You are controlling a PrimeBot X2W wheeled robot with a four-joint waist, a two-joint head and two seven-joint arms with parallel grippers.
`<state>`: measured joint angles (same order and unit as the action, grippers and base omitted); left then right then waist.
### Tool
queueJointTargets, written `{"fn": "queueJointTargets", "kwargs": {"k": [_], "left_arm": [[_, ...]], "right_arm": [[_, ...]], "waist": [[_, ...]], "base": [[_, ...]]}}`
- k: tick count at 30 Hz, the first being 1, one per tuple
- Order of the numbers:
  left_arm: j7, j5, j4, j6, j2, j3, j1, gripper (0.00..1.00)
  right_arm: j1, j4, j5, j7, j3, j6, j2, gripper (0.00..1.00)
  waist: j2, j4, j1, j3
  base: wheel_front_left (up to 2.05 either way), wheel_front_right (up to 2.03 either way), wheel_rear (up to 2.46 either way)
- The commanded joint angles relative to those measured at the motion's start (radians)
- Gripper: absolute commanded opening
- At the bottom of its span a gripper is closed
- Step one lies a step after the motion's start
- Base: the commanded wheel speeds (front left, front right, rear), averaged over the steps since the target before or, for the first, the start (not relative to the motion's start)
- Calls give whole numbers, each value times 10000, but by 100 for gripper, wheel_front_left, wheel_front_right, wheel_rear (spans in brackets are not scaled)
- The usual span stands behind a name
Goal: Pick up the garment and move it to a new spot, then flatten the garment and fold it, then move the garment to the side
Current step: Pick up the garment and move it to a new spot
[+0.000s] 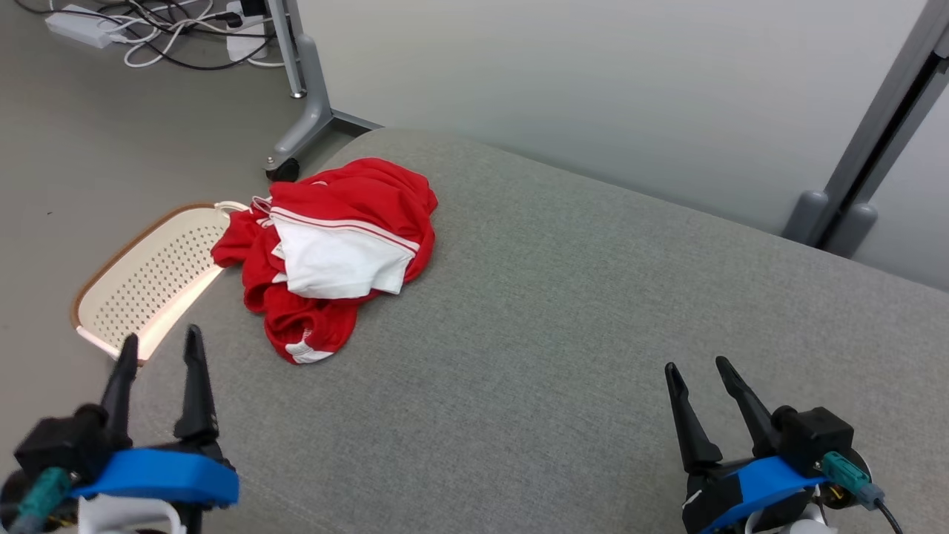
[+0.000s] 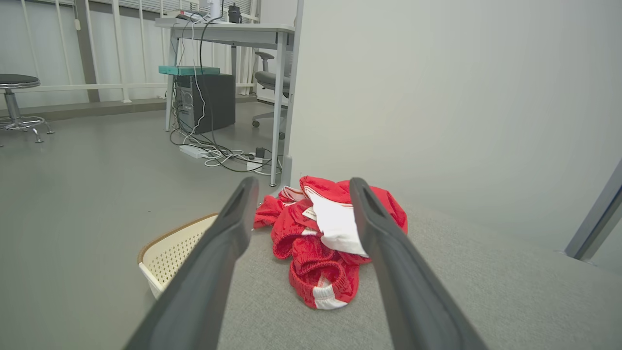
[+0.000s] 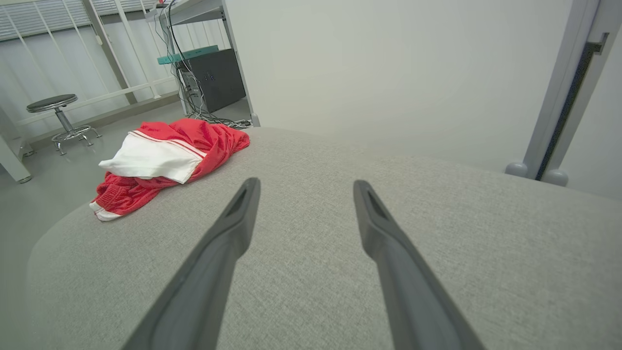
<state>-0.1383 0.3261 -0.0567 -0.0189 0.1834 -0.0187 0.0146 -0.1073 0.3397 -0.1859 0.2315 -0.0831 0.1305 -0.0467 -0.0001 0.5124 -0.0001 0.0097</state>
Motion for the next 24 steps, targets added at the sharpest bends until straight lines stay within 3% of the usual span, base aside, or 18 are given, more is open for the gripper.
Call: {"fn": "queueJointTargets", "kwargs": {"k": [1,12,15,19,24], "left_arm": [[273,128,73,-71,176,125,-426,100],[3673,1579,-403,-308,2139,1389,-3344,100],[4486,1823,-876,-110,2664,1741,-3787,100],[5214,2399,-1305,131,3083,2335,-4331,100],[5584,2893,-2107,1,3817,2975,-5007,100]], "right_arm": [[115,-43,1,30,37,5,-69,100],[-435,-614,402,-252,45,5,-66,100],[-616,-839,552,-363,46,5,-64,100],[-882,-1232,668,-535,-55,5,-69,100],[-1205,-1834,958,-782,132,5,-63,100]], "waist": [[1,-87,1,47],[1,-1537,1,1423],[1,-2063,1,1952],[1,-2750,1,2681],[1,-3482,1,3795]], "base": [[0,0,0],[0,0,0],[0,0,0],[0,0,0],[0,0,0]]}}
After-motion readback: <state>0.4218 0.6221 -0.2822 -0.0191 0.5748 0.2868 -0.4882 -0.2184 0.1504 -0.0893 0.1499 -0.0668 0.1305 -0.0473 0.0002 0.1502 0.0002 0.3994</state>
